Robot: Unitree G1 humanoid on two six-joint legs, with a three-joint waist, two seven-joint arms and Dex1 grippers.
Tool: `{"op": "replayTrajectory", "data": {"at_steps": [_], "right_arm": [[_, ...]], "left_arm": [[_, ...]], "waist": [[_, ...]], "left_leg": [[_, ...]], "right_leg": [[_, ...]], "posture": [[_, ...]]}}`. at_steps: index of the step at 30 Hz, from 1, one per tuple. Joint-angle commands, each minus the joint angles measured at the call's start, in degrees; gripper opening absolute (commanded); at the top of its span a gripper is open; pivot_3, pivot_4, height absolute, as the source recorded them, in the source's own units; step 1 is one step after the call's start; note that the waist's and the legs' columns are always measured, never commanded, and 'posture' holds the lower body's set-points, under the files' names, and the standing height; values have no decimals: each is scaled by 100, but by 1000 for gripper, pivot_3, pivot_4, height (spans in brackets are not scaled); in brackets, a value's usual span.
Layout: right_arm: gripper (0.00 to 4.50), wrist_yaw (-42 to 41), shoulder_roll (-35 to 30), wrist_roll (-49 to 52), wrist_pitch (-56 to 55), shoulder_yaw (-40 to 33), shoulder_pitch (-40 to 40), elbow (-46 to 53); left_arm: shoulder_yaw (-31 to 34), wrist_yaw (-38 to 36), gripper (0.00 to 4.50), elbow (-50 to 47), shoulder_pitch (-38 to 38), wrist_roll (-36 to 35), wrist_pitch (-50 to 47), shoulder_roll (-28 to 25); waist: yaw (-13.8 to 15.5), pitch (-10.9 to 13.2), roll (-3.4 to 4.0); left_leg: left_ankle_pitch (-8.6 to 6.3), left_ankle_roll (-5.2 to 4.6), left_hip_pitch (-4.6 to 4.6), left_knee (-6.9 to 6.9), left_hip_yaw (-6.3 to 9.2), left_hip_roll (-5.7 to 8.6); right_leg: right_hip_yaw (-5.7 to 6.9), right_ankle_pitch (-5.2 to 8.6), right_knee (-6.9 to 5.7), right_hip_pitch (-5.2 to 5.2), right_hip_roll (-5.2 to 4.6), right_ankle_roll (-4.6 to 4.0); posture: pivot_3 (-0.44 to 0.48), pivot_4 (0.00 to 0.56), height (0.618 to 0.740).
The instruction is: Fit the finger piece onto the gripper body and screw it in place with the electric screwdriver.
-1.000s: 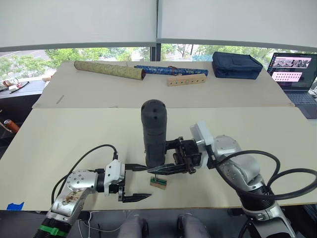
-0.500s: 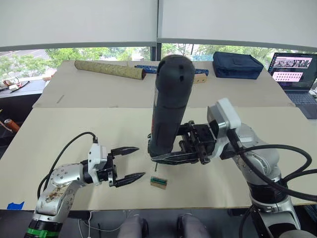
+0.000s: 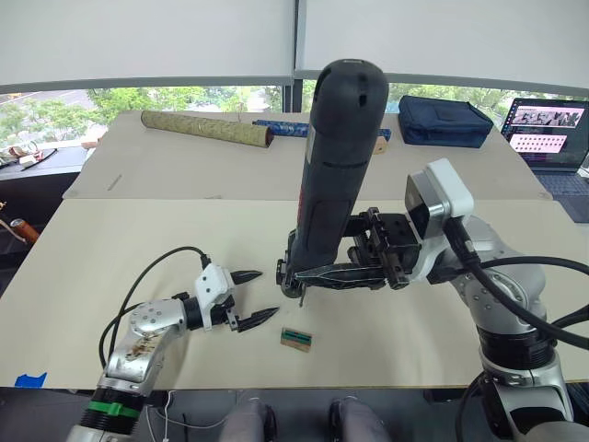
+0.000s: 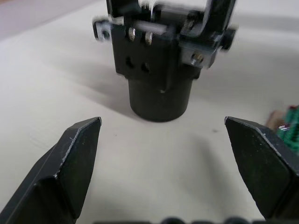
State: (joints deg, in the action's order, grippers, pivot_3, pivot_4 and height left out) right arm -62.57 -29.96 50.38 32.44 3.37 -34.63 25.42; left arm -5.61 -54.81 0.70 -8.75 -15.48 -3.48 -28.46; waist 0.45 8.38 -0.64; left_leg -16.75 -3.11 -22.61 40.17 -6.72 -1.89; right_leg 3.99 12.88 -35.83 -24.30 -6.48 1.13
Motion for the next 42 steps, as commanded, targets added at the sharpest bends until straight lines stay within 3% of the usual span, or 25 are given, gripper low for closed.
{"op": "replayTrajectory", "data": {"at_steps": [1, 7, 16, 19, 22, 32, 41, 42], "right_arm": [[1921, 38, -42, 156, -54, -250, -92, 174], [1921, 97, -121, 168, -11, -275, -98, 190], [1921, 249, -193, 192, 10, -296, -110, 223], [1921, 283, -210, 189, 20, -300, -96, 233], [1921, 316, -232, 200, 37, -297, -79, 250], [1921, 314, -407, 314, 180, -362, 121, 393], [1921, 341, -459, 274, 185, -414, 242, 447], [1921, 350, -457, 275, 186, -416, 248, 453]], "left_arm": [[-171, 187, 4473, 156, -244, 219, 140, 223], [-374, 366, 4473, 486, -561, 390, 44, 593], [-574, 305, 4473, 742, -723, 558, -13, 739], [-595, 197, 3673, 817, -761, 549, -35, 711], [-577, -27, 2308, 963, -860, 513, 7, 631], [-634, -1521, 2324, 2419, -1822, 535, 1017, 188], [-629, -1376, 2324, 2947, -2028, 714, 1299, 346], [-557, -1298, 2824, 2913, -1981, 642, 1188, 365]], "waist": [[7, 0, 0], [16, 1, -1], [33, 1, -1], [36, 0, -1], [37, 0, -1], [6, 1, -1], [9, 1, -1], [10, 1, -1]], "left_leg": [[0, 0, 0, 0, 0, 0], [0, 0, -4, 7, 1, 2], [-3, -9, -4, 14, 4, 3], [-6, -14, -4, 16, 4, 3], [-15, -30, -4, 19, 5, 3], [-14, -28, -7, 23, 2, 1], [-14, -30, -12, 32, 2, 2], [-15, -31, -13, 36, 2, 2]], "right_leg": [[0, 0, 0, 0, 0, 0], [1, -2, -1, 1, 0, 3], [1, -3, -3, 5, -2, 6], [1, -4, -3, 6, -3, 6], [1, -4, -4, 6, -3, 7], [3, -4, -3, 3, 6, 7], [3, -4, -4, 3, 6, 8], [3, -5, -5, 3, 6, 8]], "posture": [[0, 150, 740], [0, 150, 740], [0, 150, 740], [0, 150, 740], [0, 150, 740], [0, 150, 740], [0, 150, 740], [0, 150, 740]]}}
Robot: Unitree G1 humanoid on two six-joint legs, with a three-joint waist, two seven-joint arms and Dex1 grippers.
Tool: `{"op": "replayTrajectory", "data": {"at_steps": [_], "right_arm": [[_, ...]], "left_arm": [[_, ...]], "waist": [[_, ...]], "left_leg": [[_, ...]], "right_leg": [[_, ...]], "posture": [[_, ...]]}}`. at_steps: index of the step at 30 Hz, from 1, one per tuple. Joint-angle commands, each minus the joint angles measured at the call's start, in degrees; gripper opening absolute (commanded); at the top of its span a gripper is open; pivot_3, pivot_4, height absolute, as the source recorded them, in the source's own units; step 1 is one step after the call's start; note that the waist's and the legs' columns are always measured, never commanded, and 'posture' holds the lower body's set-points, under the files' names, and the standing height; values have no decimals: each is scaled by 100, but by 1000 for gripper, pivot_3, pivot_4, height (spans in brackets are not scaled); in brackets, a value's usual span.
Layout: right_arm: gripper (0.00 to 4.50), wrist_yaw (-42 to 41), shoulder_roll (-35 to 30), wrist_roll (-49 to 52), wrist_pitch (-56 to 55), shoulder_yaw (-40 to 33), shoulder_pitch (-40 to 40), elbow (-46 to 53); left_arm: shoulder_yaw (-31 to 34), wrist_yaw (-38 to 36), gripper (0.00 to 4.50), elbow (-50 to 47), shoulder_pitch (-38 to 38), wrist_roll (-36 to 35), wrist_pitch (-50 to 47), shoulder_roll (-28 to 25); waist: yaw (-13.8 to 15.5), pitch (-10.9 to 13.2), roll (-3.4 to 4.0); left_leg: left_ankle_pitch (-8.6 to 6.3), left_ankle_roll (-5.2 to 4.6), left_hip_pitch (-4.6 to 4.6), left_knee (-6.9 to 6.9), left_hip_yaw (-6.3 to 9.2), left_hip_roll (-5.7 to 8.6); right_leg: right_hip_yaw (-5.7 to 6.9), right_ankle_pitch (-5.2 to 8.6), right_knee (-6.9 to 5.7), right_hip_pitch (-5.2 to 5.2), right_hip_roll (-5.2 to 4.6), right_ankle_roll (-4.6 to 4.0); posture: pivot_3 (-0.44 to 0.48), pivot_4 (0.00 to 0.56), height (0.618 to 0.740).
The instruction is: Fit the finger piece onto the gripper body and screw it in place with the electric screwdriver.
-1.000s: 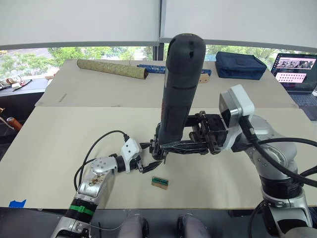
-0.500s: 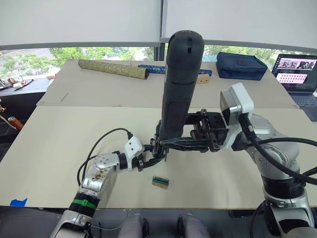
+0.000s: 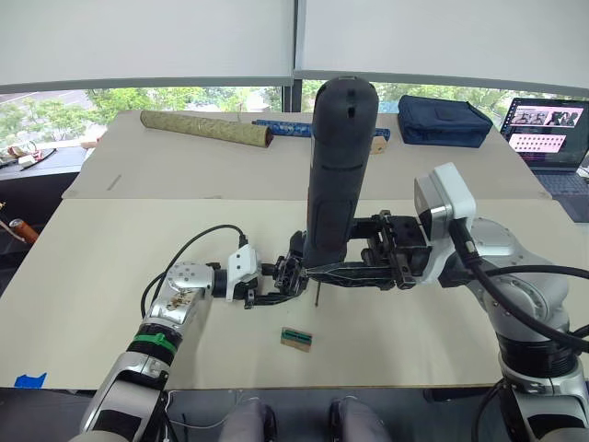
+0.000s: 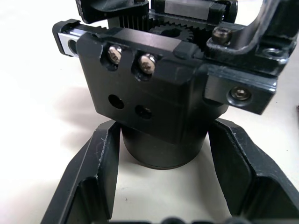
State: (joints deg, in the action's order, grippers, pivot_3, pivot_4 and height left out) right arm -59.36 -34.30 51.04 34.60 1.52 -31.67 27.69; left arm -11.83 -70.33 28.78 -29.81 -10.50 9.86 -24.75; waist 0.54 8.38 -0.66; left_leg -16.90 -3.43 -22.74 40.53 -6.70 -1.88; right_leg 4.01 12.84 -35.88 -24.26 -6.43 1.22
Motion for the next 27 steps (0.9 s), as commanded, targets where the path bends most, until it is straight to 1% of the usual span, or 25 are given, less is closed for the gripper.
{"op": "replayTrajectory", "data": {"at_steps": [1, 2, 3, 4, 7, 9, 13, 16, 20, 24, 27], "right_arm": [[1921, 34, -23, 210, -30, -231, -43, 231], [1921, 39, -28, 221, -26, -242, -39, 235], [1921, 42, -34, 232, -23, -253, -36, 239], [1921, 41, -44, 245, -14, -265, -38, 237], [1921, 39, -65, 268, 1, -274, -42, 237], [1921, 44, -77, 281, -6, -275, -43, 230], [1921, 58, -83, 288, -30, -253, -25, 231], [1921, 54, -74, 276, -47, -235, -22, 227], [1921, 36, -53, 246, -78, -215, -32, 202], [1921, 26, -38, 231, -96, -210, -44, 194], [1921, 27, -28, 203, -128, -213, -30, 210]], "left_arm": [[123, 334, 3379, 68, 167, 101, -225, 2], [188, 350, 3760, -38, 265, 9, -352, -19], [230, 366, 4300, -135, 354, -31, -388, -49], [306, 391, 4446, -300, 519, -97, -417, -95], [477, 317, 4446, -833, 966, -326, -376, -178], [536, 412, 4446, -1214, 1212, -366, -457, -241], [565, 795, 4446, -1931, 1623, -344, -758, -218], [462, 1080, 4446, -2362, 1805, -291, -1095, -134], [307, 1660, 4446, -2560, 1868, 10, -1254, 107], [223, 1972, 4446, -2574, 1877, 132, -1354, 290], [93, 2178, 4446, -2567, 1806, 184, -1492, 528]], "waist": [[1, 0, 0], [-1, 0, 0], [-2, 0, 0], [-13, 0, 0], [-93, 0, 1], [-109, 0, 1], [-112, 0, 1], [-91, 0, 1], [-10, 0, 1], [32, 0, 1], [49, 0, 1]], "left_leg": [[-1, -2, -1, 7, 1, -1], [-4, -7, -3, 14, 3, -2], [-7, -11, -4, 19, 5, -3], [-7, -12, -4, 21, 5, -5], [-5, -8, -1, 20, 5, -9], [-1, -1, -1, 17, 5, -10], [-1, 0, -5, 18, 5, -8], [-3, -4, -9, 20, 5, -6], [-3, -4, -9, 22, 5, -3], [-4, -5, -10, 24, 5, 0], [-5, -7, -10, 27, 5, 2]], "right_leg": [[0, 0, -4, 1, 0, 0], [0, 0, -8, 0, 0, 1], [0, 0, -10, 0, -1, 1], [0, 0, -12, 1, -1, 1], [-4, 0, -15, -2, 0, 1], [-2, 0, -14, -4, 0, 1], [-2, 0, -10, -3, -4, 1], [-1, -1, -7, -2, -8, 2], [-2, -2, -7, -1, -12, 4], [-2, -4, -6, 1, -13, 7], [-2, -5, -6, 3, -15, 8]], "posture": [[0, 150, 740], [0, 150, 740], [0, 150, 740], [0, 150, 740], [0, 150, 740], [0, 150, 740], [0, 150, 740], [0, 150, 740], [0, 150, 740], [0, 150, 740], [0, 150, 740]]}}
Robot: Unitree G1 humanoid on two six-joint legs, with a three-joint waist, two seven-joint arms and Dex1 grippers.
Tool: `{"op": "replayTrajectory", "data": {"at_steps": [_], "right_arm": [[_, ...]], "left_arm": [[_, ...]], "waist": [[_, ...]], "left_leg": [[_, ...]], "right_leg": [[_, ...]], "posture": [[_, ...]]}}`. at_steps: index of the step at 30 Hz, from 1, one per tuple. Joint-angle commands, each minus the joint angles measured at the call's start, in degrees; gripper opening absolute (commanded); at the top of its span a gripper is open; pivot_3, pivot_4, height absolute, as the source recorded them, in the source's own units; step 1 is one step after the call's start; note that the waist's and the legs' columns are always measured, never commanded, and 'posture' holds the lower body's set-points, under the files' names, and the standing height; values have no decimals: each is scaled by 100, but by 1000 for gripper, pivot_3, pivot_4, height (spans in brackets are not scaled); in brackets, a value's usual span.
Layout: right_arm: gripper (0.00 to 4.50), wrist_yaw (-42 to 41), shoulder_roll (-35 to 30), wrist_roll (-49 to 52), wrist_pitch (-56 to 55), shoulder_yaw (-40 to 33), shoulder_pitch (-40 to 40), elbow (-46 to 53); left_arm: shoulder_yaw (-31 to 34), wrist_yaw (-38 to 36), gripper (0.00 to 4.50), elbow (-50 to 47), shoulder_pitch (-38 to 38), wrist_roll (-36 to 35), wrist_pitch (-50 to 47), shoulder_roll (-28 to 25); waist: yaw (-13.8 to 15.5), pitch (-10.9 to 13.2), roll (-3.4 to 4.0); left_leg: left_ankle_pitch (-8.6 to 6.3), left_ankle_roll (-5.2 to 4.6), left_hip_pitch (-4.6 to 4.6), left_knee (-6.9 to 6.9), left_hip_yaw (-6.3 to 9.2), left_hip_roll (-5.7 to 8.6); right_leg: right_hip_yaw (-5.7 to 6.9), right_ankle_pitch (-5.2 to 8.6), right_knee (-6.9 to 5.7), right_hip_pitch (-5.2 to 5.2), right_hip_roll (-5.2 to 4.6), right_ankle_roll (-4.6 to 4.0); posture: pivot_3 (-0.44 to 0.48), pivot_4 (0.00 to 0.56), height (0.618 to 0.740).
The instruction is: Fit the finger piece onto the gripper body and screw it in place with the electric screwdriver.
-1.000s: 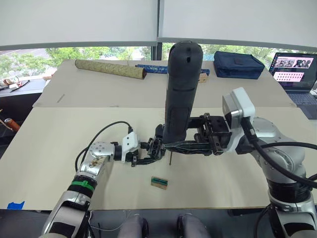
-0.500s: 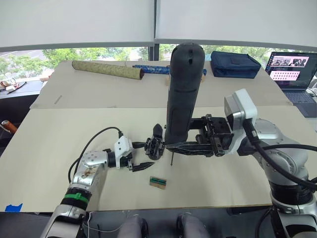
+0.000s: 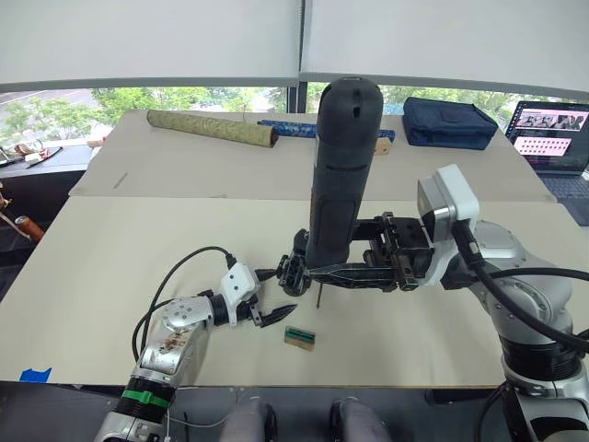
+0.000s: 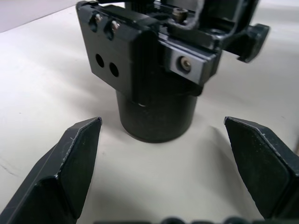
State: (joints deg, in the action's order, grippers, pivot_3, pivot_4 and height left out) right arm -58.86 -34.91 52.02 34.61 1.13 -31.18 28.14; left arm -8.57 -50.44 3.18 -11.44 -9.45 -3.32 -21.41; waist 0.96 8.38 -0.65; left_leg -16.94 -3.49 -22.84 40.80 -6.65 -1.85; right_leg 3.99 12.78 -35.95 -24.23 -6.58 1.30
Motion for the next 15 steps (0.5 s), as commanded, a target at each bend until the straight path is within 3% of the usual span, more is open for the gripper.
{"op": "replayTrajectory", "data": {"at_steps": [1, 12, 15], "right_arm": [[1921, -16, 41, 94, -141, -175, -82, 168], [1921, 15, 66, 70, -155, -183, -81, 194], [1921, 47, 87, 89, -146, -188, -120, 203]], "left_arm": [[-276, 234, 4446, -20, -60, 101, -215, 263], [-353, 486, 4446, 18, -52, 282, -502, 234], [-331, 467, 3578, 48, -3, 265, -482, 170]], "waist": [[20, 0, 0], [33, 0, 0], [23, -1, 1]], "left_leg": [[-2, -3, 0, 1, 0, 1], [-14, -24, 1, 6, 1, 2], [-14, -24, 2, 6, 1, 1]], "right_leg": [[0, 0, 0, 1, 0, 1], [0, -3, 0, 4, 0, 4], [0, -3, -1, 4, 1, 4]], "posture": [[0, 150, 740], [0, 150, 740], [0, 150, 740]]}}
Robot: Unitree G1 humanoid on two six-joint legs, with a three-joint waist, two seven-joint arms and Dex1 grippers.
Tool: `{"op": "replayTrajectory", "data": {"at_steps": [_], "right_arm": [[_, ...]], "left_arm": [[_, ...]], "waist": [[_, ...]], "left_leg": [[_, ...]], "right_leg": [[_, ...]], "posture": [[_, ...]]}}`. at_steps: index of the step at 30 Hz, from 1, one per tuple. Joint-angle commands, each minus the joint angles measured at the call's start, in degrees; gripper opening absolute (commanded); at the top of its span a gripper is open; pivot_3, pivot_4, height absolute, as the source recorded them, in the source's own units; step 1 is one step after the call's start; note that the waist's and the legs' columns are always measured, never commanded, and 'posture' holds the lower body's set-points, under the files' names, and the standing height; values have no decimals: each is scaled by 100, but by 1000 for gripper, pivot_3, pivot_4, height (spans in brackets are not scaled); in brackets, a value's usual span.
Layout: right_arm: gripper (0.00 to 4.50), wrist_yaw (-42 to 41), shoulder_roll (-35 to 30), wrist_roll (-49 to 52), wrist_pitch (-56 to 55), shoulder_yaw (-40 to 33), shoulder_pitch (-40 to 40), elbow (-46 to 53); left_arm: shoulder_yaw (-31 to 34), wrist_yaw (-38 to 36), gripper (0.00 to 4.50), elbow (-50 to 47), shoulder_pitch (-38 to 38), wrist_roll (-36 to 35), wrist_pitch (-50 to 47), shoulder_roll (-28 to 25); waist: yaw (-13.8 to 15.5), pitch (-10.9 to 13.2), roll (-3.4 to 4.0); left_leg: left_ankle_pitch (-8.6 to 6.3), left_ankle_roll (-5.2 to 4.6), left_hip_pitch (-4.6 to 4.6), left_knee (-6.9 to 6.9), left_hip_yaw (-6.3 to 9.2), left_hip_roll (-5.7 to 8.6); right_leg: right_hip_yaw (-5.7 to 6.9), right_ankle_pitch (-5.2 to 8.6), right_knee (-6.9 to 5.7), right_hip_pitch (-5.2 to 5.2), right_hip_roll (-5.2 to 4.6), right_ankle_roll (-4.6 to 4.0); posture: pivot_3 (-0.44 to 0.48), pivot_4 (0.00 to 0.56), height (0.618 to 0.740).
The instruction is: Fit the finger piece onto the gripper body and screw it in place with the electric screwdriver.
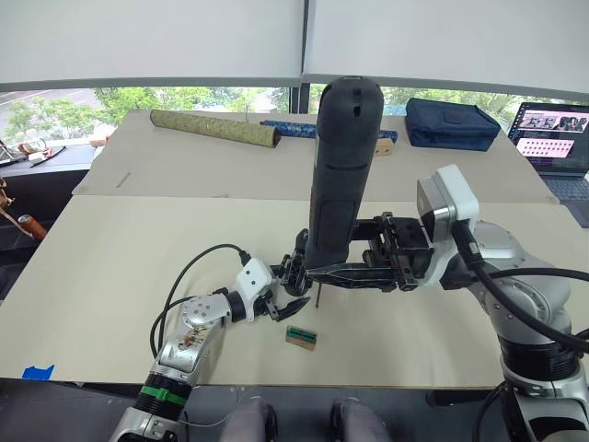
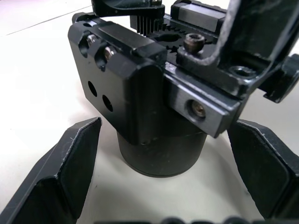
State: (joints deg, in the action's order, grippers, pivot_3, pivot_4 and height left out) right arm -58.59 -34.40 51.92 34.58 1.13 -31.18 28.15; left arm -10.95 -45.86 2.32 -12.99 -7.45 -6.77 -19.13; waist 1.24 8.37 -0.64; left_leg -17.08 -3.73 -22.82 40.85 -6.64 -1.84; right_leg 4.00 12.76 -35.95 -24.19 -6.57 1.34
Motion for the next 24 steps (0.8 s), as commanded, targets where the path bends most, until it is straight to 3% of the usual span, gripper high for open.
{"op": "replayTrajectory", "data": {"at_steps": [1, 3, 4, 13, 24], "right_arm": [[1921, 48, 56, 131, -123, -192, -169, 200], [1921, 153, 99, 218, -16, -179, -343, 179], [1921, 141, 107, 206, 12, -131, -446, 166], [1921, 506, 562, -132, 244, 316, -1302, -245], [1921, 464, 1004, -816, -28, 627, -1415, -705]], "left_arm": [[-78, 8, 3278, 148, 165, 55, -153, -75], [-68, 9, 2414, 187, 184, 62, -156, -113], [-60, 7, 2277, 211, 184, 52, -156, -120], [-63, -62, 2290, 372, 92, 6, -109, -127], [-12, -111, 2290, 173, 155, -120, -279, -233]], "waist": [[-12, 0, 0], [-40, 0, 0], [-52, 0, 1], [-58, -2, 2], [-74, -2, 3]], "left_leg": [[0, 0, 1, 0, 0, 0], [0, 1, 1, 0, 0, -1], [0, 1, 1, -1, 0, -2], [4, 7, 6, -1, 0, -3], [17, 28, 3, -2, -1, -4]], "right_leg": [[0, 0, 0, 0, 0, 0], [0, 0, -1, 0, 1, 0], [0, 0, -2, -2, 1, 0], [-1, -1, -10, -1, 2, -2], [0, -1, -10, -4, 5, -2]], "posture": [[0, 150, 740], [0, 150, 740], [0, 150, 740], [0, 150, 740], [0, 150, 740]]}}
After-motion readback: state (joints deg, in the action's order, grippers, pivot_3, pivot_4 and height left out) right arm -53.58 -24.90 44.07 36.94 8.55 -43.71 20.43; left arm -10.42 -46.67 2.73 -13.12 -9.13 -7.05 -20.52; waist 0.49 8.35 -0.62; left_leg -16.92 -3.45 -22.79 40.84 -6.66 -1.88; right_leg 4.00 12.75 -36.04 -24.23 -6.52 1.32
